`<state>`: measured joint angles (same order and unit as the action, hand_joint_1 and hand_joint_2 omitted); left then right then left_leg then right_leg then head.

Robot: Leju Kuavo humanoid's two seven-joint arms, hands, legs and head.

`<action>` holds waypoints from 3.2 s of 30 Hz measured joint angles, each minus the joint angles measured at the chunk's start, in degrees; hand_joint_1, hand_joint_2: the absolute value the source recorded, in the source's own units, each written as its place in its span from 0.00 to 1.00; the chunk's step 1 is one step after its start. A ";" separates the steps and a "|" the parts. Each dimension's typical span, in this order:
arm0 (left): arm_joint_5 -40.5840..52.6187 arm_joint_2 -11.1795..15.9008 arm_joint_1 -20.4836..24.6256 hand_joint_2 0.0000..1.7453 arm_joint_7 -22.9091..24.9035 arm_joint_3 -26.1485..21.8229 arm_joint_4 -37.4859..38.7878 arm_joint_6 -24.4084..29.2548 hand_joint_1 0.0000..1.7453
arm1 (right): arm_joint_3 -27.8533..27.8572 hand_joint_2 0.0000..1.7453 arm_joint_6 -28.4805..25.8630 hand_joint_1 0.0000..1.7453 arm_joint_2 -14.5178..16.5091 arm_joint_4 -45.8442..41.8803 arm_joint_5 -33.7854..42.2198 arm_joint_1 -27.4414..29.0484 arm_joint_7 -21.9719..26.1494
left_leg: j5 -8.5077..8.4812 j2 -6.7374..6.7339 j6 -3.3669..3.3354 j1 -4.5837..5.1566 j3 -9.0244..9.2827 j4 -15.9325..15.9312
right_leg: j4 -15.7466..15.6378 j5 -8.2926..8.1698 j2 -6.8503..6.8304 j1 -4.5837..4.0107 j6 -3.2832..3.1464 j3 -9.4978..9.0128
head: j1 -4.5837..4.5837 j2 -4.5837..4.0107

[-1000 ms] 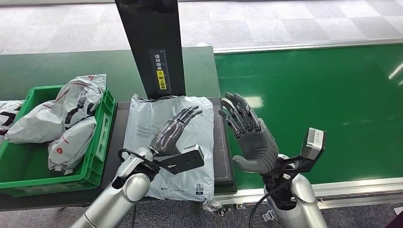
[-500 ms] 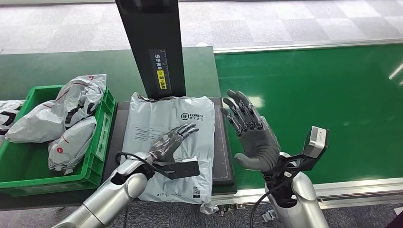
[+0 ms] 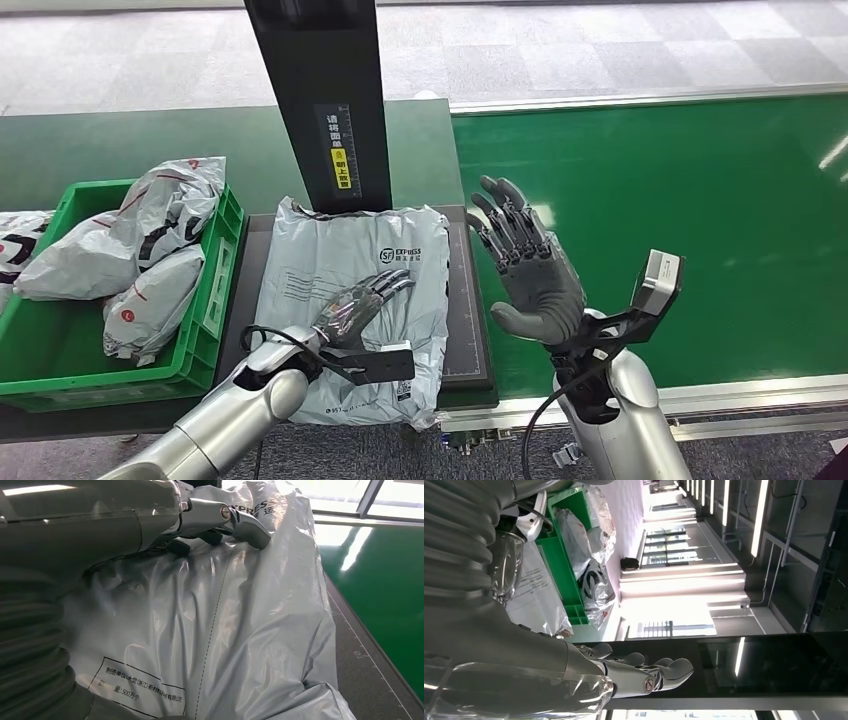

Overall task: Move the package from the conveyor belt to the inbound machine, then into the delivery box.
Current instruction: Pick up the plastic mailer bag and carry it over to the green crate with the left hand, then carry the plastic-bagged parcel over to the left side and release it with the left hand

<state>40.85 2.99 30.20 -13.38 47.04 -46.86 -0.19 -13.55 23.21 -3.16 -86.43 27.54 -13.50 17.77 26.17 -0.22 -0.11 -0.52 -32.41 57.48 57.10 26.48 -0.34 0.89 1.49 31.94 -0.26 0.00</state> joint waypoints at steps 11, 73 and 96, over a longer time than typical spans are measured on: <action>0.35 0.57 -0.95 1.00 -0.93 1.07 0.22 3.34 1.00 | -0.41 1.00 -0.07 0.00 0.68 1.78 -0.01 -1.13 -0.05 | -0.02 0.06 -0.01 0.00 0.16 0.00 | 0.00 0.00 -0.08 0.01 0.00 -0.19 | 0.00 0.00; -24.67 7.27 -1.51 1.00 -13.54 -39.55 -47.19 36.64 1.00 | 0.16 1.00 -5.30 0.00 -1.54 -3.42 0.45 5.51 0.65 | -0.06 -0.02 0.03 -0.02 -0.14 0.02 | 0.00 -0.01 0.03 -0.01 -0.01 0.21 | 0.00 0.00; -22.10 16.76 4.78 1.00 -3.98 -53.71 -26.86 34.13 1.00 | 2.93 1.00 -3.85 0.00 -1.37 -7.31 -1.66 10.72 0.40 | -0.09 -0.06 0.06 -0.03 -0.22 0.02 | 0.01 -0.02 0.06 -0.01 -0.02 0.29 | 0.00 0.00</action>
<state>18.74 19.76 34.97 -17.36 -6.68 -73.73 33.94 -10.61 19.37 -4.52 -93.74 25.88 -2.78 18.17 26.08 -0.28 -0.05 -0.54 -32.64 57.50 57.11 26.46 -0.28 0.88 1.47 32.23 -0.26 0.00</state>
